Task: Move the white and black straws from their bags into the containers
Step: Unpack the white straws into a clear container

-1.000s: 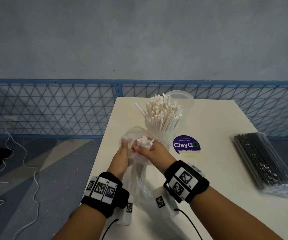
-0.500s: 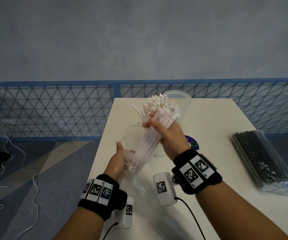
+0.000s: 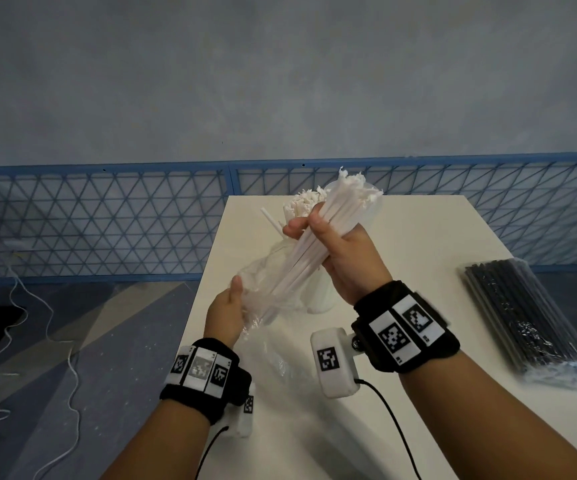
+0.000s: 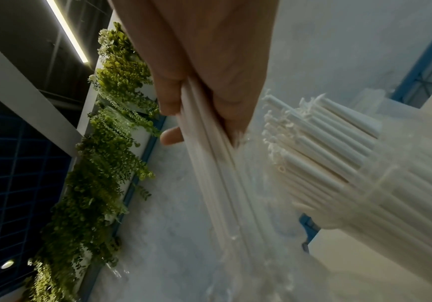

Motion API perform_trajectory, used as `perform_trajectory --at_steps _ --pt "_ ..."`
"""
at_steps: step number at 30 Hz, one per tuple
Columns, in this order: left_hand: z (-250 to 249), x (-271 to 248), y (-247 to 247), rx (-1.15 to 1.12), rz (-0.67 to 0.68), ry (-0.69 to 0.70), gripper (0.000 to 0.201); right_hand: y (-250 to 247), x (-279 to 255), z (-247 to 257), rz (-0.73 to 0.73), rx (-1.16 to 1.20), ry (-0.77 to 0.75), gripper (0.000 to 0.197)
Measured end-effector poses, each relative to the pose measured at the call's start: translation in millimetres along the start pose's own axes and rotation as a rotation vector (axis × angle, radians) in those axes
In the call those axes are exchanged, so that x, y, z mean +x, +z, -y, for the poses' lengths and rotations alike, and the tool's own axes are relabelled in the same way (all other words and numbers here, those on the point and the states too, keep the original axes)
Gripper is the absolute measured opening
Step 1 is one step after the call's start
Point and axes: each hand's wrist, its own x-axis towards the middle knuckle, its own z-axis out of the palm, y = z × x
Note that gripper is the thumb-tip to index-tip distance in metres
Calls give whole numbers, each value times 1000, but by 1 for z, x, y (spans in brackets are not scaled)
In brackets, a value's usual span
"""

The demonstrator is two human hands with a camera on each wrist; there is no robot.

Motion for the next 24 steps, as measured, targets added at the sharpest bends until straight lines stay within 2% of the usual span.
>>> perform_trajectory --at_steps 3,6,9,11,14,17,19,24 --pt "1 -1 -6 28 19 183 19 -6 3 1 -13 3 28 13" --pt "-2 1 -13 2 119 285 32 -11 3 2 58 5 50 11" --pt "-8 2 -15 96 151 346 14 -10 0 4 141 52 38 8" --pt "-6 7 -17 141 67 328 17 -9 1 10 108 122 -45 10" --pt "3 14 -27 127 -101 244 24 -15 8 26 -57 164 -203 13" --pt "11 19 -35 100 -175 179 19 -22 17 37 -202 104 -340 13" --pt "14 20 -35 78 -195 167 14 -20 22 39 -224 52 -383 11" --pt "19 23 -31 120 -245 176 4 -2 30 44 -172 -14 -439 9"
